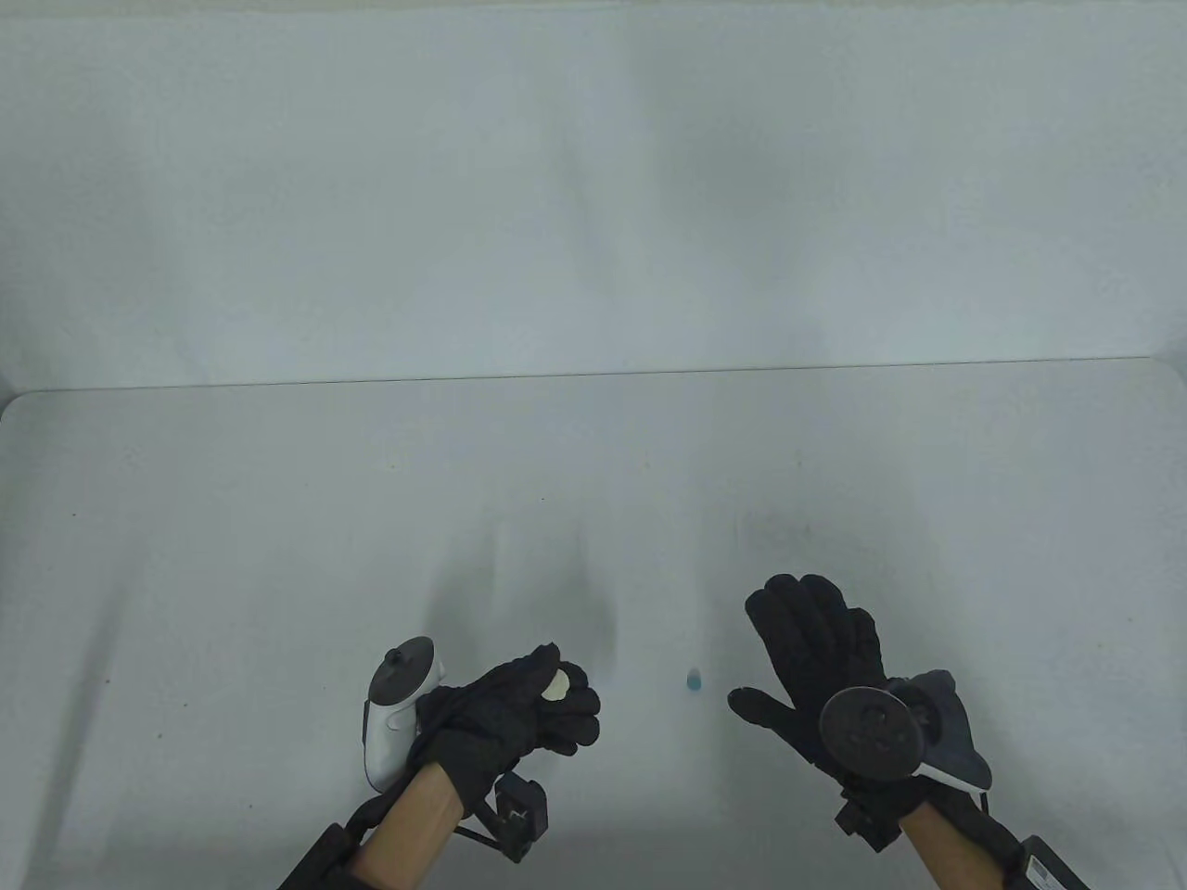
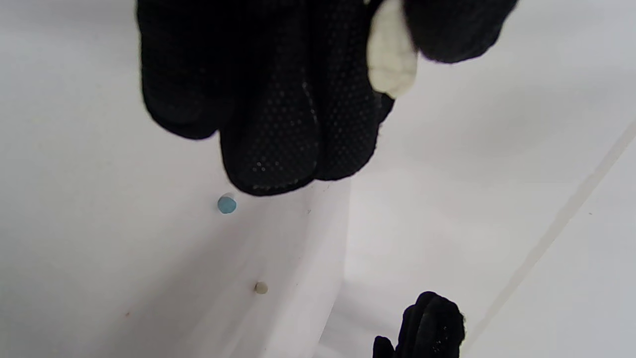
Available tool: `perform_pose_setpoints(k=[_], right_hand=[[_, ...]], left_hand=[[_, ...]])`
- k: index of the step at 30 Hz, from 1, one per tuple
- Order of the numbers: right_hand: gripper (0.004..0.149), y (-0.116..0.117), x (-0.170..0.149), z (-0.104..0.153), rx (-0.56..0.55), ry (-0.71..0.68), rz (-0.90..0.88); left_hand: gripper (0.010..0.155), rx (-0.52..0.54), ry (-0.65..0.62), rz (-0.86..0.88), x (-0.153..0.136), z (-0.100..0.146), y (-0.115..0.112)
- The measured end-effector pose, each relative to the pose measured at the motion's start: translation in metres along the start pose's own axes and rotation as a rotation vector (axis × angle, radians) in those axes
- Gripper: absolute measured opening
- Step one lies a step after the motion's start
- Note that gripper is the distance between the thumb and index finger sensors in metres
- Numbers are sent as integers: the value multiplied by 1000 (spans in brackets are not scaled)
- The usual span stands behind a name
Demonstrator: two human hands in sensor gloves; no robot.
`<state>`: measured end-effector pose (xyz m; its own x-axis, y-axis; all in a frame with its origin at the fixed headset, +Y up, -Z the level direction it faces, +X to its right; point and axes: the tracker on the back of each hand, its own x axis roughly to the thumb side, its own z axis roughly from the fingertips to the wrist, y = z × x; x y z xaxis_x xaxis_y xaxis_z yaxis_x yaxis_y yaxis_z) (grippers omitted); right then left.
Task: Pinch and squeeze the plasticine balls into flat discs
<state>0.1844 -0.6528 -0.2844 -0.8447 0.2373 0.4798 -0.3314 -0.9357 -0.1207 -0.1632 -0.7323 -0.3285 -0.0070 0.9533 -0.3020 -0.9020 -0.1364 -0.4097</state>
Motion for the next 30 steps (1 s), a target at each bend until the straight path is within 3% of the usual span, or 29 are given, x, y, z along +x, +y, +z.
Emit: perform_pose_setpoints(k=[10, 12, 14, 18, 25, 30], right_hand=[[83, 0, 1, 0, -4, -6, 1], [83, 0, 1, 0, -2, -6, -1], [83, 0, 1, 0, -4, -5, 2], [83, 0, 1, 0, -3, -5, 0], [83, 1, 1, 0, 4, -3, 4], [83, 1, 1, 0, 4, -5, 2]], left_hand=[[49, 63, -49, -26, 5, 2, 3], [77, -45, -73, 24, 3, 0, 2], [86, -74, -65, 109, 1, 1, -1], [77, -45, -53, 38, -1, -1, -1], [49, 19, -35, 9, 1, -1, 0], [50, 52, -42, -14, 5, 0, 2]])
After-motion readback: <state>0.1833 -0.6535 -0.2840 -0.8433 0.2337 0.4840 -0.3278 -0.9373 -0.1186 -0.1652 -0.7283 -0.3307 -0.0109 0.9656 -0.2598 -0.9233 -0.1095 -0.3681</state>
